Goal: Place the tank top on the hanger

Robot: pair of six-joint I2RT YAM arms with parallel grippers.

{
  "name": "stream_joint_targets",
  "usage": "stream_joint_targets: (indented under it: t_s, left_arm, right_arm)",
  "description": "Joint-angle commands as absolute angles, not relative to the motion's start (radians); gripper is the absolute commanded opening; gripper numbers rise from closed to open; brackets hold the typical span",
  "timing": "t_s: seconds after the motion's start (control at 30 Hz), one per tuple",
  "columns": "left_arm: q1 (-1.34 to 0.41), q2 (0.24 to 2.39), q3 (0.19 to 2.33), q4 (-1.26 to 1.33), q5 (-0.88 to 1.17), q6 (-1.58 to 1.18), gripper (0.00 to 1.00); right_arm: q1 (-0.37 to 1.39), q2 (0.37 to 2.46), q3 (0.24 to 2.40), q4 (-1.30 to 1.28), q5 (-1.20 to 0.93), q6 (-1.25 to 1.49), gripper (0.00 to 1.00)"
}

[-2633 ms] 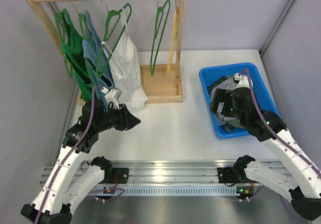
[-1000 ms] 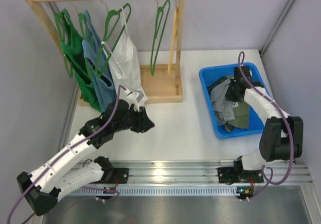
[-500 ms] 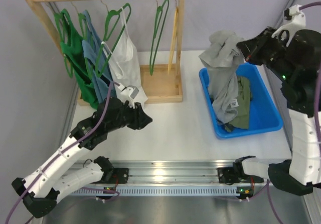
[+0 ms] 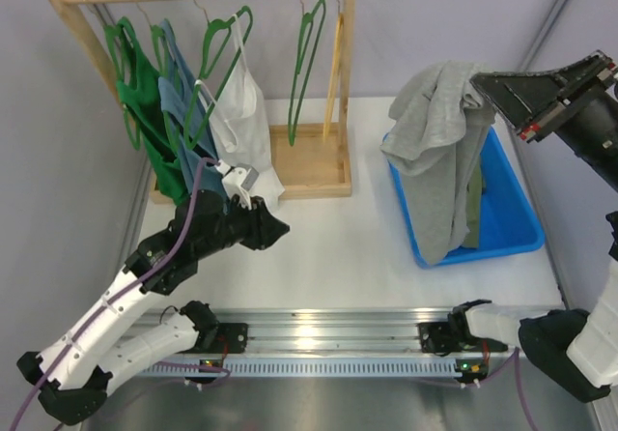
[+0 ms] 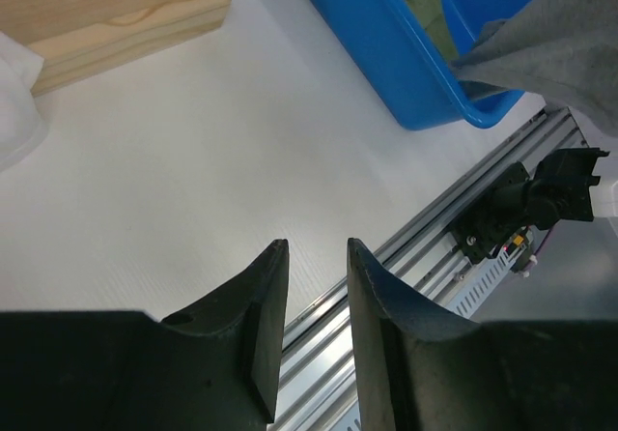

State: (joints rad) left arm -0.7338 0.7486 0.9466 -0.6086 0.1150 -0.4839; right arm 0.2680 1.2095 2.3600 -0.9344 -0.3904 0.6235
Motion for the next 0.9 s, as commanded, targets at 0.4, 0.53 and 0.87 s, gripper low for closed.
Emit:
stream_joint_targets:
  t_s: [0.4,0.53,0.87]
  left_arm:
    - [-0.736,0.683,1.012,-0.667,0.009,-0.494,0.36]
    - [-0.735,0.666,1.035,-0.702,-0.098,-0.517,0.36]
    - [-0.735,0.684,1.013,-0.715,-0.080,-0.545,0.37]
  right_arm:
    - [0.609,1.014,1.501,-0.493,-0.277,0.750,0.00]
    - [0.794,1.071,1.340,-0.434,-0.105,0.747,0.00]
    - [0.937,1.238,1.233,-0.440,0.062,0.729,0.53]
